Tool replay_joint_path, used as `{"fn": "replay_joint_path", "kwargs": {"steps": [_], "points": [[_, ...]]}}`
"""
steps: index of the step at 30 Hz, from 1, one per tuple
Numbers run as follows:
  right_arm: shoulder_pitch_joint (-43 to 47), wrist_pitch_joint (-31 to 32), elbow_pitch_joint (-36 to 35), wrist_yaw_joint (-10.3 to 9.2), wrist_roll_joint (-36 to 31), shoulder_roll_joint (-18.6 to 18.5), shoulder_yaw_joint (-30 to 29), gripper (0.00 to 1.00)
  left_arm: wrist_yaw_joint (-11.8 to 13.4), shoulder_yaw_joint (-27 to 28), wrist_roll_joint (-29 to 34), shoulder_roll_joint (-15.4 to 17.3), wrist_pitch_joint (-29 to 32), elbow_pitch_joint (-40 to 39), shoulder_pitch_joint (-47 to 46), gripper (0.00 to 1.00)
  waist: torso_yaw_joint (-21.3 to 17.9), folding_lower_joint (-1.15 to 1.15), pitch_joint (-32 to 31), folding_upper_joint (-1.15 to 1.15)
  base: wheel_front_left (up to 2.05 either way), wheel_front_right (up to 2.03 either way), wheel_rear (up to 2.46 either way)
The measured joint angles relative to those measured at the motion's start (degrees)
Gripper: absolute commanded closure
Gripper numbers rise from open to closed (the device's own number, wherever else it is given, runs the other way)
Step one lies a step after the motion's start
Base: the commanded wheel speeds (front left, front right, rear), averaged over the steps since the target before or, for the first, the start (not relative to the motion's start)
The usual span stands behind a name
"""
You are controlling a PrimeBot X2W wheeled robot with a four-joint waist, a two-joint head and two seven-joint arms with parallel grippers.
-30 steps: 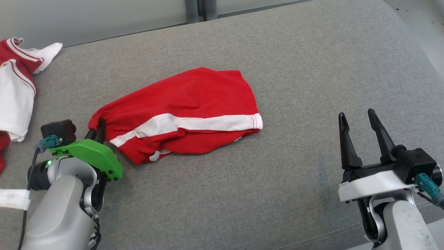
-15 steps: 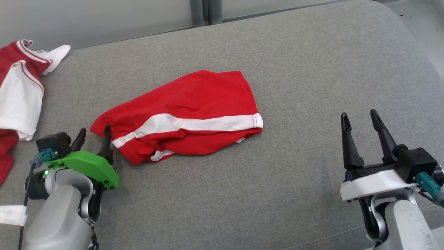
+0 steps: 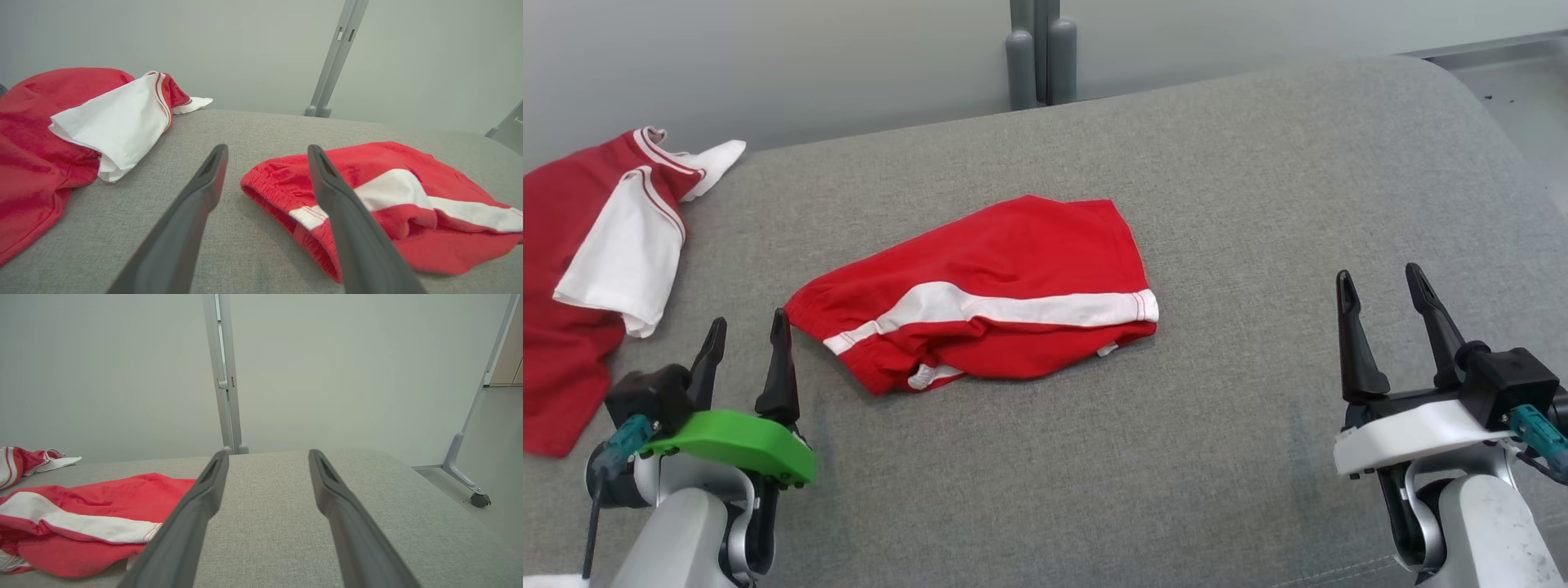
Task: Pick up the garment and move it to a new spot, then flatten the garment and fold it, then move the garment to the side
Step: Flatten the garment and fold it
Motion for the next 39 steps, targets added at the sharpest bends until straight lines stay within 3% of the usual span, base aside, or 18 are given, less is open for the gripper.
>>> {"fn": "replay_joint_path", "kwargs": {"steps": [16,25,39], "points": [[1.9,3.83,-2.52,0.0,-1.36,0.01,1.31,0.0,4.81,6.77,7.72,-5.42,-0.15,-20.47,18.59,0.0,1.67,0.0,-6.62,0.0,0.0,0.0,0.0],[2.7,3.85,-1.91,0.0,-0.24,0.0,3.34,0.0,5.75,9.03,9.26,-7.67,-0.15,-22.74,23.46,0.0,1.47,0.0,-8.18,0.0,0.0,0.0,0.0],[2.81,3.81,0.51,0.0,0.29,0.02,4.91,0.0,4.79,10.43,10.79,-9.18,-0.15,-21.74,24.27,0.0,2.12,0.0,-8.11,0.0,0.0,0.0,0.0]]}}
